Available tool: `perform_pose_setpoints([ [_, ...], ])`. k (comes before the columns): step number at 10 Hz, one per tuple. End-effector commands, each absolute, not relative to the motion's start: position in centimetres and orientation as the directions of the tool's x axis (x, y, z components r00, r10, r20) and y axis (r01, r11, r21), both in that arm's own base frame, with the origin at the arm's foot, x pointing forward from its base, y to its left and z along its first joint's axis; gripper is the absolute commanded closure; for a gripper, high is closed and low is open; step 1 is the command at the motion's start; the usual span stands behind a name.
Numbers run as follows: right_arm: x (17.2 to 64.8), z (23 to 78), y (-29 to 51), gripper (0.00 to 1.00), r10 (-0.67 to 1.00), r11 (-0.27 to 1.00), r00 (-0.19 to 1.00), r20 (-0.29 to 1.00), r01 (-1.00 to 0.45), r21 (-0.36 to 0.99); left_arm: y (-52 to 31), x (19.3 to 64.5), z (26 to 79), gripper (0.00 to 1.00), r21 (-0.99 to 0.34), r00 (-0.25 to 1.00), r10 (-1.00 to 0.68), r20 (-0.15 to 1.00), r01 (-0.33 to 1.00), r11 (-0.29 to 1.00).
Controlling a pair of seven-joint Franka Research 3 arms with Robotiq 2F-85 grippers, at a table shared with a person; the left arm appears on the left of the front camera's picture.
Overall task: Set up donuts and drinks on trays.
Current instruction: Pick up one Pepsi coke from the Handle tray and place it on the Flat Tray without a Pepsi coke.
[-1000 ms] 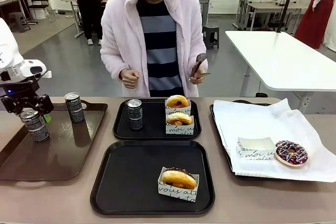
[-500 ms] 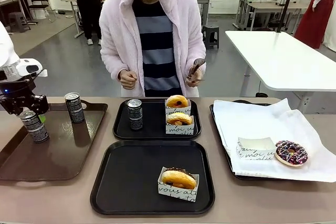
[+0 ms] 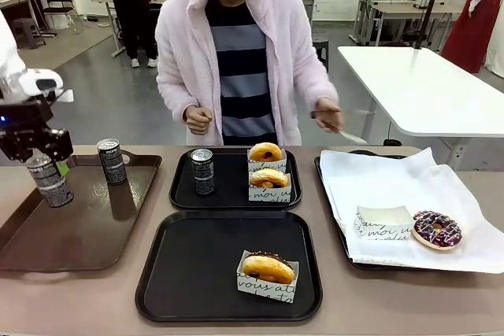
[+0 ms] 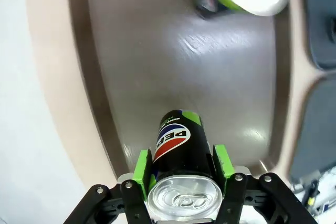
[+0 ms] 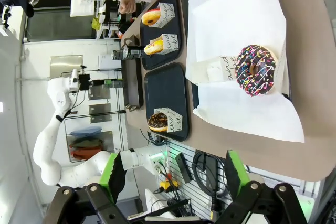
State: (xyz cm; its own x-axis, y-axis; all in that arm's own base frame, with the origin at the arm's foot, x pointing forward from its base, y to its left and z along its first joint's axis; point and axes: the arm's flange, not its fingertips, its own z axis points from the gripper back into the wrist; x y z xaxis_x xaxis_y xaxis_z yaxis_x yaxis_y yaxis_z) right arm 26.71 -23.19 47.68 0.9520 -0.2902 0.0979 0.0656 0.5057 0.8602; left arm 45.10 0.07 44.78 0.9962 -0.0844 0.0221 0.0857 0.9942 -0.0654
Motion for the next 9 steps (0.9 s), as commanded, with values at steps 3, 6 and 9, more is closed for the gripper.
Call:
perform_pose_setpoints([
  [3, 26.8, 47.6, -23.2, 0.00, -0.287, 0.491, 0.951, 0.113, 0.044, 0.870, -5.1, 38.2, 53.6, 1.00, 0.022, 0.979, -0.187, 0.079, 0.186, 0.982],
  [6, 26.8, 47.6, -23.2, 0.00, -0.287, 0.491, 0.951, 0.113, 0.044, 0.870, -5.5, 37.3, 54.5, 1.00, -0.023, 0.971, -0.218, 0.099, 0.222, 0.975],
  [9, 26.8, 47.6, -23.2, 0.00, -0.287, 0.491, 0.951, 0.113, 0.044, 0.870, -6.2, 36.8, 55.3, 1.00, 0.004, 0.973, -0.215, 0.088, 0.215, 0.977],
])
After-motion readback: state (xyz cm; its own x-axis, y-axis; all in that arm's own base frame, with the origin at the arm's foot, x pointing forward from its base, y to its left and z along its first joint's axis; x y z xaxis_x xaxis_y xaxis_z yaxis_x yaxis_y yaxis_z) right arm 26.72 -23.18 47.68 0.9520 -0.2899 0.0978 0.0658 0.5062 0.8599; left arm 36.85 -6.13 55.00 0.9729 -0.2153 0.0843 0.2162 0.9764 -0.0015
